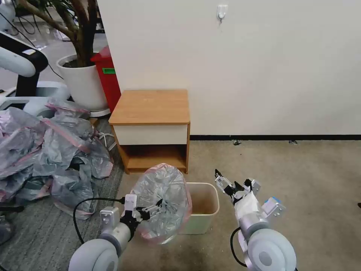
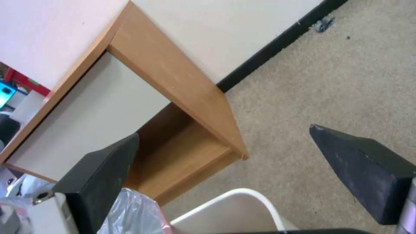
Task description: Pick up the garbage bag from the table and place it over the trash can.
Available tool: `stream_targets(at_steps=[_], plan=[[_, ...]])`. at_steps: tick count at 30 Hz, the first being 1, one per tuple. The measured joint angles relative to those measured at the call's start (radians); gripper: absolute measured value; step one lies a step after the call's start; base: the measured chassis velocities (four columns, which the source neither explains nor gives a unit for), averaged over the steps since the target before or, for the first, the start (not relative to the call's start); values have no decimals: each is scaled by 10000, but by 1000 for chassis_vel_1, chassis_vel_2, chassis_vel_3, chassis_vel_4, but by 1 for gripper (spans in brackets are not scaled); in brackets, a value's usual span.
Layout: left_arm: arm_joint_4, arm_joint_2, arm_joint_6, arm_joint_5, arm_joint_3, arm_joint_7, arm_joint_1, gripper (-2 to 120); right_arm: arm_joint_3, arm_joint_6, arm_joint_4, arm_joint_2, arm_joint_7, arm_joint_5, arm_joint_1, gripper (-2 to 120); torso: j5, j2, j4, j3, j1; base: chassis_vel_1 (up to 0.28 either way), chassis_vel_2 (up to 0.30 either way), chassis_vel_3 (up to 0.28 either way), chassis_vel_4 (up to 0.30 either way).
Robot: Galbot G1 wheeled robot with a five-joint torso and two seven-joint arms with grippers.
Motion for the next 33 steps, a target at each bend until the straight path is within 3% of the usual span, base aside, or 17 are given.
stream_targets(at_steps=[15,26,33], plan=[[652,330,425,-655,514,-651,-992,93,154,93,-180,23,-1,-1,58,100,0,1,0,0,0,0,0,0,0],[-724,1125,409,-1765,-217,-795,-111,93,181,114,-193,101,5,-15,85,100,1,0,1,0,0,0,0,0,0],[-586,1266,402,-1806,-342,-784,16,93,179,140,-193,172,9,-51,50,100,0,0,1,0,1,0,0,0,0]])
